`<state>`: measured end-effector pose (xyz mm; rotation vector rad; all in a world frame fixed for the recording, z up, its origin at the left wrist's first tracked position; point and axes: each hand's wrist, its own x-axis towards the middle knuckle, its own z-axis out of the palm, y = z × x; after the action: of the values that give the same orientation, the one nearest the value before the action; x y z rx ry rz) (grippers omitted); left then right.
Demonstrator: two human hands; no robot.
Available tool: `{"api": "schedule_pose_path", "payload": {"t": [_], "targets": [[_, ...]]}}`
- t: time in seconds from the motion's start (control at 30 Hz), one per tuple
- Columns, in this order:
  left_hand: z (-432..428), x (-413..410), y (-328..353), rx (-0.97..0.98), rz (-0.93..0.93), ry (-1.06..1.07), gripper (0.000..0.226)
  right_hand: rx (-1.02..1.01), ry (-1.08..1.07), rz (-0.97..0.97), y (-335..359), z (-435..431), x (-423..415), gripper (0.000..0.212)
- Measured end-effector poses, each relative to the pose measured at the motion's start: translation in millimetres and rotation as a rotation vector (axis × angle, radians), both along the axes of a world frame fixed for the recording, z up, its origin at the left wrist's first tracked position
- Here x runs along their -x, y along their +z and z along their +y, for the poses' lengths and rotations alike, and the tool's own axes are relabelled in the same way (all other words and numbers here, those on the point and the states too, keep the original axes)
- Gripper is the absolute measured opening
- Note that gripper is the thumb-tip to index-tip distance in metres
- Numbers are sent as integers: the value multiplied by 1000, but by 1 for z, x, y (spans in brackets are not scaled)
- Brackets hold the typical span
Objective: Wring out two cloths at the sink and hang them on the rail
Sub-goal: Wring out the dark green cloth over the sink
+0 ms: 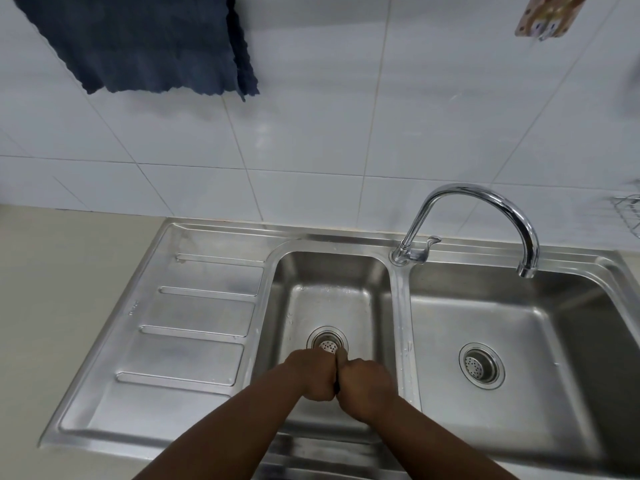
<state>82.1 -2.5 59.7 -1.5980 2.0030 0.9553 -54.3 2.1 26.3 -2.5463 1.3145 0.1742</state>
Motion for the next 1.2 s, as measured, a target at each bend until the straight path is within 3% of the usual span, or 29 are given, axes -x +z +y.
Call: {"api": "schedule_pose_path", "payload": {"t": [0.07, 0.23, 0.5, 0.63, 0.7, 0.8, 0.97, 1.03, 1.1, 1.2], "targets": [[0, 0, -6, -91, 53, 82, 20, 26, 65, 91, 0, 1, 0, 71], [0, 0, -13, -221, 175, 203, 25, 104, 119, 93, -3, -1, 0, 78], [3, -3, -11, -351, 192, 374, 13, 184, 173, 56, -11, 0, 3, 78], [11, -2, -14, -117, 190, 289, 24, 24, 69, -9, 3, 0, 4, 75], [16, -5, -15, 26, 191, 235, 36, -240, -89, -137, 9, -8, 8, 59], [22, -10, -10, 89, 353, 298, 44, -590, -265, -369, 23, -21, 18, 57], [29, -26, 9, 152, 725, 759, 44, -682, -429, -843, 58, -25, 33, 42], [31, -30, 17, 176, 859, 943, 48, -693, -498, -951, 68, -24, 34, 30], [32, -32, 27, 193, 904, 989, 50, -633, -538, -931, 76, -22, 34, 22], [35, -38, 43, 254, 848, 935, 52, -349, -507, -730, 86, -24, 37, 21]]}}
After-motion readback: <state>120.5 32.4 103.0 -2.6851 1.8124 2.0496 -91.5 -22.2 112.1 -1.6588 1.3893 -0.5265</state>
